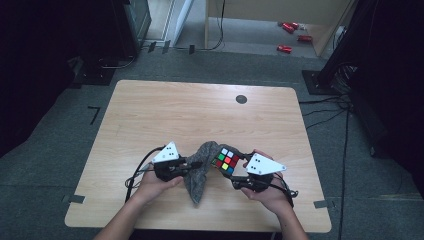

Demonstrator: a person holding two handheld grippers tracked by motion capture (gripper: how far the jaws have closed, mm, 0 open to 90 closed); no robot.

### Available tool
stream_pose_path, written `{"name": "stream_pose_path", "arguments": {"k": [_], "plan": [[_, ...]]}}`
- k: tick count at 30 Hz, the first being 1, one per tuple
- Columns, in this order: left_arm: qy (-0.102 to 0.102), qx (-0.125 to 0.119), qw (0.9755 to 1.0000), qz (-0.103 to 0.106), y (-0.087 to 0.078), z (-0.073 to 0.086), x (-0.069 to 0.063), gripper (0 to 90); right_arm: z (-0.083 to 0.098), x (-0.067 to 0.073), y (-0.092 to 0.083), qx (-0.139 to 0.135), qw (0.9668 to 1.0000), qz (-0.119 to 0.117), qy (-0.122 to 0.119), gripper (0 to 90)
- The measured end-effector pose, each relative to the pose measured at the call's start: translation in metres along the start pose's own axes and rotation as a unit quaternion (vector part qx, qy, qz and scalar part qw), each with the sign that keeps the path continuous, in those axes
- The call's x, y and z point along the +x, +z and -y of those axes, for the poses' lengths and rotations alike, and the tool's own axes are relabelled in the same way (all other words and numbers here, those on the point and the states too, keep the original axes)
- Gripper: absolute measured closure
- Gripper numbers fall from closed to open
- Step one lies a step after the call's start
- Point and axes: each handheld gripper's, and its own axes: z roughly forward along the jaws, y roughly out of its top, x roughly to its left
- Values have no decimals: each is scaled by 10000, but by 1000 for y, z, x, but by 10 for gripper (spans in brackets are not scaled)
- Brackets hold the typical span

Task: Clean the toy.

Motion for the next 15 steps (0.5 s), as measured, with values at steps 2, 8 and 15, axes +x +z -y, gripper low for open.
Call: {"name": "stream_pose_path", "arguments": {"k": [2, 8, 15], "plan": [[212, 25, 9997, 92, 4, 0, -7, 803, -2, -1, -2, -95, 9999, -27, 86, 344], [745, 305, 9964, 252, 22, 2, -30, 802, -8, 6, 2, -254, 9993, -207, 202, 344], [497, -191, 9986, -78, 10, 0, -20, 801, -5, 7, 7, -155, 9991, -273, 297, 344]]}}
